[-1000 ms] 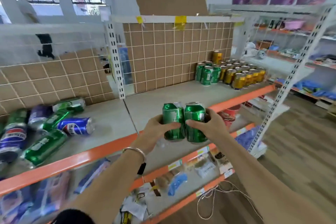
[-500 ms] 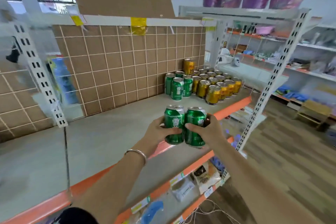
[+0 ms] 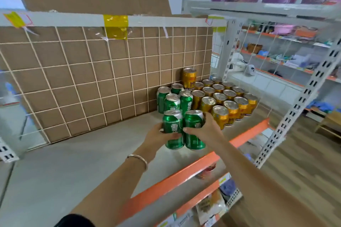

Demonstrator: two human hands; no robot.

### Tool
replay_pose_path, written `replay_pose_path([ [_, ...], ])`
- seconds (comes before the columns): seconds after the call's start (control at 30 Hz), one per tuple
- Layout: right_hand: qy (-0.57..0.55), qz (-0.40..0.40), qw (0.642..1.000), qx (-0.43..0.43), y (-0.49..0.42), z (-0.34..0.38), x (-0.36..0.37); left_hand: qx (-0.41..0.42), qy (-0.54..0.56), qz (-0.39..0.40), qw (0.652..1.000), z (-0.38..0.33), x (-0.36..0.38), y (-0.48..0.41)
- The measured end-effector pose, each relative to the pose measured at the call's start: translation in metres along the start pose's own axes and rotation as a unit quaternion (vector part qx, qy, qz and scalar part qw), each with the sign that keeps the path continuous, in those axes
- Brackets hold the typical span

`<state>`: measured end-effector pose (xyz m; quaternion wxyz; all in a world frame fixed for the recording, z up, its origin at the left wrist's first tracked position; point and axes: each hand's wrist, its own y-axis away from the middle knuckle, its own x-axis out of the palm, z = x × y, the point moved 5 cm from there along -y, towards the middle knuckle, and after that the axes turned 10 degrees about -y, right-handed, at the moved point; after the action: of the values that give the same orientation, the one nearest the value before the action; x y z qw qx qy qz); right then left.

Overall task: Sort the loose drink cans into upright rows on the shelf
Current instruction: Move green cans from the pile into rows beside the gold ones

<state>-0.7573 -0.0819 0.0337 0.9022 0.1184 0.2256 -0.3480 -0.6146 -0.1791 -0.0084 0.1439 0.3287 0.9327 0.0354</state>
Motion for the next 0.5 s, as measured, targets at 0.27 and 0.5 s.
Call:
replay_pose_path([
  [0.27, 0.136, 0.086, 0.986, -0.051, -0.094, 0.004, -0.008, -0.009, -0.007, -0.12, 0.993, -0.012, 0.031, -0.053],
  [0.5, 0.379, 0.116, 0.902, -0.171, -0.135, 0.013, -0.013, 0.01, -0.093, -0.227, 0.969, -0.015, 0.056, -0.064],
])
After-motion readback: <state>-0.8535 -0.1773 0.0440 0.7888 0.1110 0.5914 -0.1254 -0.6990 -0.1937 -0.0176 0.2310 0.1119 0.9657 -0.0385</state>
